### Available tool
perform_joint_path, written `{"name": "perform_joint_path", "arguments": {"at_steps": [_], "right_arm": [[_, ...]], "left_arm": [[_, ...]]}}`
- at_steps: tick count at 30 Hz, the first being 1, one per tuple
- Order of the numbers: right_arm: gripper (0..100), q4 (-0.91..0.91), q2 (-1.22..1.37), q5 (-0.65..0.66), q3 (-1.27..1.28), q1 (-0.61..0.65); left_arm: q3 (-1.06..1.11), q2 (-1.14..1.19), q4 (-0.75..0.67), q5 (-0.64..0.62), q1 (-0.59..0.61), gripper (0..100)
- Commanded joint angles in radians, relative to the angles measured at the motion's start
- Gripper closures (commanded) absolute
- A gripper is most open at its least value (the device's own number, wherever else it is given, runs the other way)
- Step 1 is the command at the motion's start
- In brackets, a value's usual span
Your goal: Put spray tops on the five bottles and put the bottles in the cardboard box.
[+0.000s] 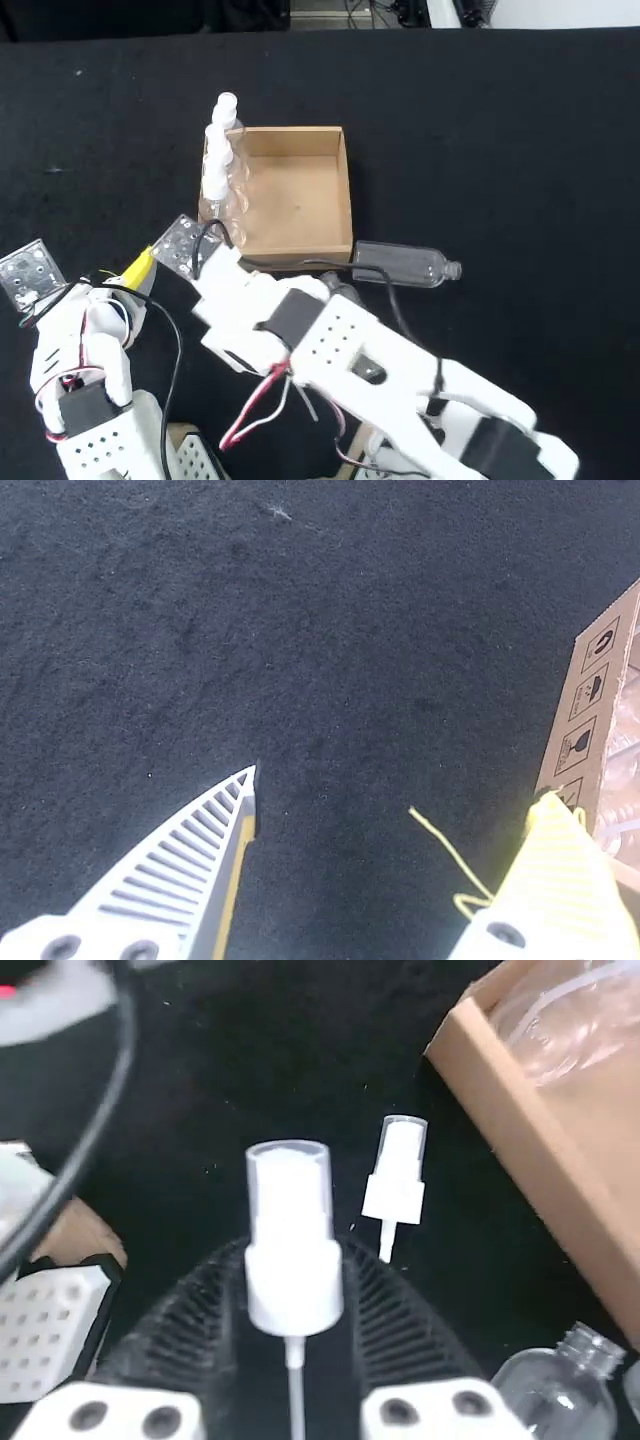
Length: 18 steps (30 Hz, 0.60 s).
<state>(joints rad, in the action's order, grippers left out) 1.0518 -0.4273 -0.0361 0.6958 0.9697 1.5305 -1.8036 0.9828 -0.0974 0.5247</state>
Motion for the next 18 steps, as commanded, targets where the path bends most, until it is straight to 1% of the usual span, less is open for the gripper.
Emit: {"name": "perform_joint_path", "arguments": {"at_steps": [1,3,4,10,13,16,18], "right_arm": [[81.1,-0.037,0.053,-0.005,-0.008,0.025],[76.0,-0.023,0.061,0.000,-0.030,0.043],[75.0,0.006,0.061,0.003,-0.051,0.048],[75.0,0.293,-0.018,0.118,-0.285,0.028],[75.1,0.433,-0.081,0.199,-0.371,-0.052],[75.1,0.545,-0.125,0.296,-0.390,-0.199],[75.1,0.580,-0.145,0.364,-0.352,-0.307]], "left_arm": [[-0.019,-0.003,-0.020,-0.011,0.005,64],[-0.019,-0.003,-0.020,-0.011,0.005,64],[-0.019,-0.003,-0.020,-0.011,0.005,64],[-0.018,-0.003,-0.020,-0.011,0.005,64],[-0.016,-0.003,-0.020,-0.011,0.005,64],[-0.016,-0.003,-0.020,-0.011,0.005,64],[-0.016,-0.003,-0.020,-0.011,0.005,64]]}}
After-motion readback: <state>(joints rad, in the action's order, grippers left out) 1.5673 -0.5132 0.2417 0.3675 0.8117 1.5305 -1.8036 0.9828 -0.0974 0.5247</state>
